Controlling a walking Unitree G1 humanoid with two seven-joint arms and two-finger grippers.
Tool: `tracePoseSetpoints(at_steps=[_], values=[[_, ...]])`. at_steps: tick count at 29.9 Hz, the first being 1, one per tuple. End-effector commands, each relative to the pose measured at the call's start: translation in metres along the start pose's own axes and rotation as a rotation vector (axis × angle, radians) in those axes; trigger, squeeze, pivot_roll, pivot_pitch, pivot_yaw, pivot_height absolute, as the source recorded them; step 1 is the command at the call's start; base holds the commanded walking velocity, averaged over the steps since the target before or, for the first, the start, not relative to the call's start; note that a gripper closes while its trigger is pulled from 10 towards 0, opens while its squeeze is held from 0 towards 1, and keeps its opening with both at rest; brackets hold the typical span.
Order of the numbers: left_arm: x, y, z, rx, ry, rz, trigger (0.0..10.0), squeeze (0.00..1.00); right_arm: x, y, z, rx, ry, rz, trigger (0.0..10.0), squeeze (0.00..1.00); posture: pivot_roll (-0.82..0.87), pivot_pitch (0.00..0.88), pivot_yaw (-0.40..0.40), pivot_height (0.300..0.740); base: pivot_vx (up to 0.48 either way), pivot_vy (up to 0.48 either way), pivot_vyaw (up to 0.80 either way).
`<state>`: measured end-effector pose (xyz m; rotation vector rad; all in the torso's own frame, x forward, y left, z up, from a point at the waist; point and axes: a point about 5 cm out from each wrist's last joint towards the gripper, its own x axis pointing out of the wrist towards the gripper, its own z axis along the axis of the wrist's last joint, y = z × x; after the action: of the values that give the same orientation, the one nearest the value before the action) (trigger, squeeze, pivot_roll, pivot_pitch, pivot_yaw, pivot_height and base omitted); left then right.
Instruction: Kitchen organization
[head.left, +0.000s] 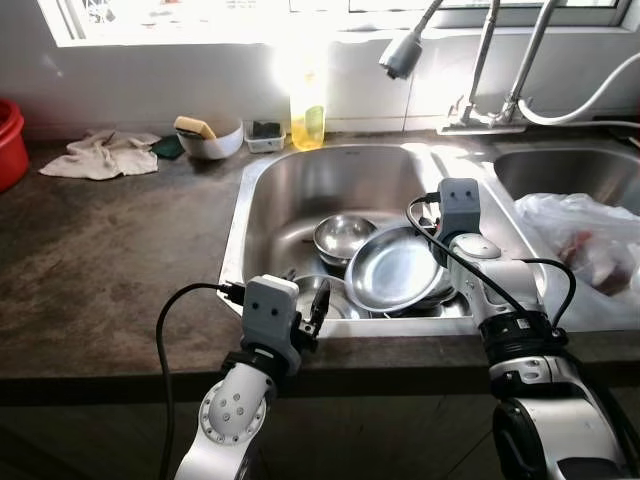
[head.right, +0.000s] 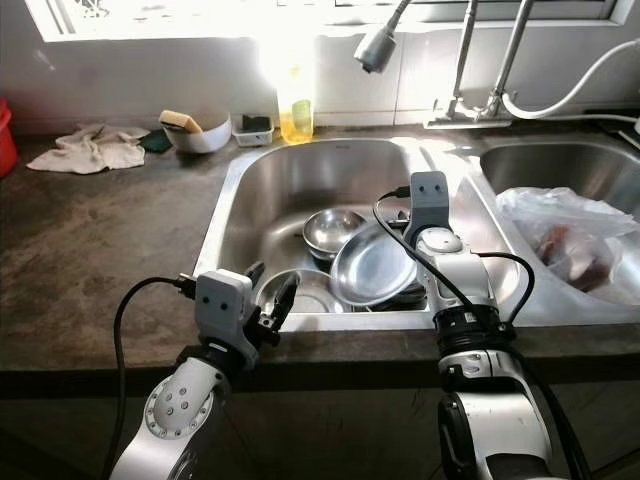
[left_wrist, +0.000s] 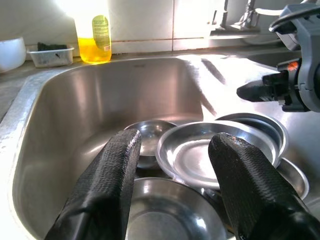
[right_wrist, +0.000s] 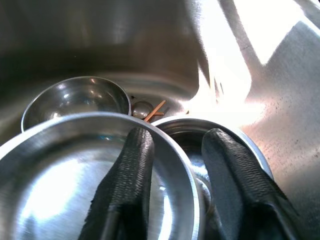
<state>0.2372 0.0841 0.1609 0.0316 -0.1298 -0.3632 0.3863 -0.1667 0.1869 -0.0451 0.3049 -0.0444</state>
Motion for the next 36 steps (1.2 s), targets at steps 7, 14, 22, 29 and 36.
tracePoseSetpoints(at_steps=[7, 14, 22, 29, 36], values=[[-0.004, 0.001, 0.005, 0.006, -0.003, 0.009, 10.0, 0.0, -0.003, 0.002, 0.022, -0.014, -0.13, -0.012, 10.0, 0.0, 0.1, 0.116, -0.031, 0.74, 0.0, 0.0, 0.0], [-0.003, 0.002, 0.005, 0.01, -0.004, 0.014, 10.0, 0.0, -0.037, 0.015, 0.045, -0.029, -0.437, 0.048, 10.0, 0.0, 0.1, 0.11, -0.029, 0.74, 0.0, 0.0, 0.0], [-0.001, 0.002, 0.004, 0.016, -0.008, 0.009, 10.0, 0.0, -0.093, 0.021, 0.035, -0.091, -0.652, 0.113, 10.0, 0.0, 0.08, 0.092, -0.029, 0.74, 0.0, 0.0, 0.0], [-0.004, 0.004, 0.0, 0.029, -0.003, 0.003, 10.0, 0.0, -0.12, 0.024, 0.005, -0.078, -0.626, 0.18, 10.0, 0.0, 0.07, 0.069, -0.026, 0.74, 0.0, 0.0, 0.0], [-0.006, 0.005, -0.004, 0.032, 0.008, -0.001, 10.0, 0.0, -0.125, 0.025, -0.005, -0.061, -0.59, 0.187, 10.0, 0.0, 0.06, 0.055, -0.022, 0.74, 0.0, 0.0, 0.69]])
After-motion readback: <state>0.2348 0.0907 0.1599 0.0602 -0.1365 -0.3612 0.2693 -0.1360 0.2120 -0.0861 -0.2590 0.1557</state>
